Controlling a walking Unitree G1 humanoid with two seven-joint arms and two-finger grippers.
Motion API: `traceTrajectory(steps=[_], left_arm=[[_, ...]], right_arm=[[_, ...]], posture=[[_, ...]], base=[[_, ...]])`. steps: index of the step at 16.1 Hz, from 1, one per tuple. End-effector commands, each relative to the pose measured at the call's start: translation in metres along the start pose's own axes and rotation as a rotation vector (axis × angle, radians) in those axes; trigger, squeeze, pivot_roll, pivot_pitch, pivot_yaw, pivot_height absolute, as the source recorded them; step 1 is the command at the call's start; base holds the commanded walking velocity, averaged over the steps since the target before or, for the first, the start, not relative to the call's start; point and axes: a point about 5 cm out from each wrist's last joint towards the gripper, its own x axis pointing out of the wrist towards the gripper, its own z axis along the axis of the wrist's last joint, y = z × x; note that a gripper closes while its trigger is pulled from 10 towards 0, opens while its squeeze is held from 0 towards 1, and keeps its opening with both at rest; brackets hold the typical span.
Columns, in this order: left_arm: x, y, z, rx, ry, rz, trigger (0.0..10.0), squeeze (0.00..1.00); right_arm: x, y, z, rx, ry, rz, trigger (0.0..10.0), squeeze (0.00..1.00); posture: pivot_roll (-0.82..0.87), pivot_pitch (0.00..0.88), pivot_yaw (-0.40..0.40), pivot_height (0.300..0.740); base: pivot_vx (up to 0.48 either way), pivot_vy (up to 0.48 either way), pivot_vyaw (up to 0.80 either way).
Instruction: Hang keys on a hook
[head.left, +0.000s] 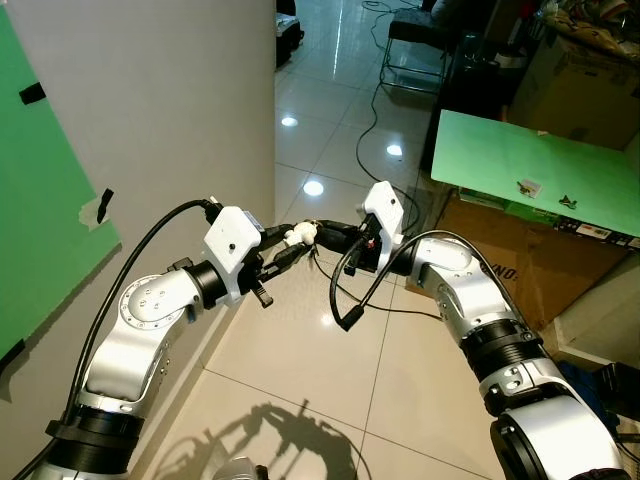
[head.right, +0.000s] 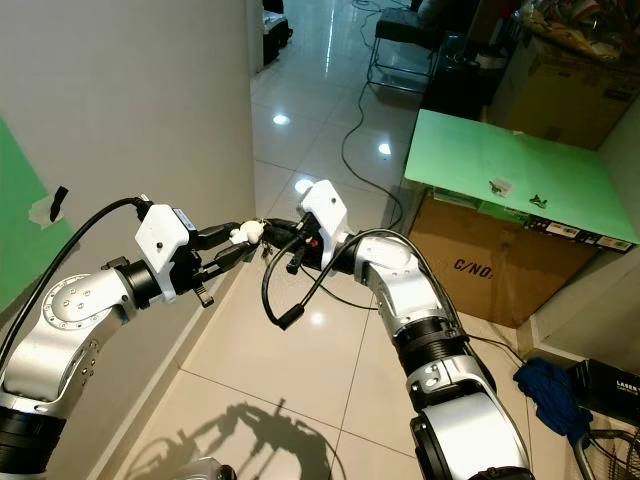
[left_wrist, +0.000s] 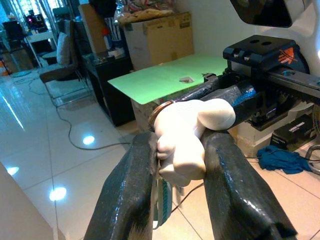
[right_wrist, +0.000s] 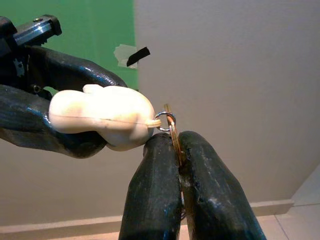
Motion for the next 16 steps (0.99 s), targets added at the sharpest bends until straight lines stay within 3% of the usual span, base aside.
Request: traceTrajectory(steps=[1,9,10,11,12,13,16], left_arm=[[0.003,-0.003,0.004,0.010,-0.005,-0.027,10.0,1.00],[0.000,0.000,0.003,-0.016,-0.001,-0.019,10.0,1.00],[-0.003,0.006,0.004,-0.036,-0.012,0.014,10.0,1.00],[-0.007,0.013,0.005,-0.070,-0.025,0.062,10.0,1.00],[-0.009,0.015,0.005,-0.087,-0.027,0.077,10.0,1.00],[-0.012,0.016,0.001,-0.126,-0.020,0.109,10.0,1.00],[-0.016,0.016,-0.004,-0.195,-0.021,0.171,10.0,1.00]], right_arm=[[-0.008,-0.007,0.007,-0.006,-0.034,-0.035,0.0,0.00],[-0.012,-0.009,0.010,0.072,-0.063,-0.031,0.0,0.00],[-0.015,-0.012,0.011,0.164,-0.091,-0.050,0.0,0.00],[-0.020,-0.017,0.009,0.324,-0.151,-0.099,0.0,0.00],[-0.022,-0.017,0.008,0.390,-0.174,-0.116,0.0,0.00],[-0.026,-0.018,-0.003,0.550,-0.219,-0.179,0.0,0.00],[-0.029,-0.013,-0.023,0.701,-0.230,-0.242,0.0,0.00]], posture=[[-0.04,0.000,-0.075,0.740],[-0.04,0.000,-0.081,0.740],[-0.04,0.000,-0.085,0.740],[-0.03,0.000,-0.088,0.740],[-0.03,0.000,-0.089,0.740],[-0.03,0.000,-0.086,0.740],[-0.02,0.000,-0.078,0.740]], base=[[0.000,0.000,0.00],[0.000,0.000,0.00],[0.000,0.000,0.00],[0.000,0.000,0.00],[0.000,0.000,0.00],[0.000,0.000,0.00],[0.000,0.000,0.00]])
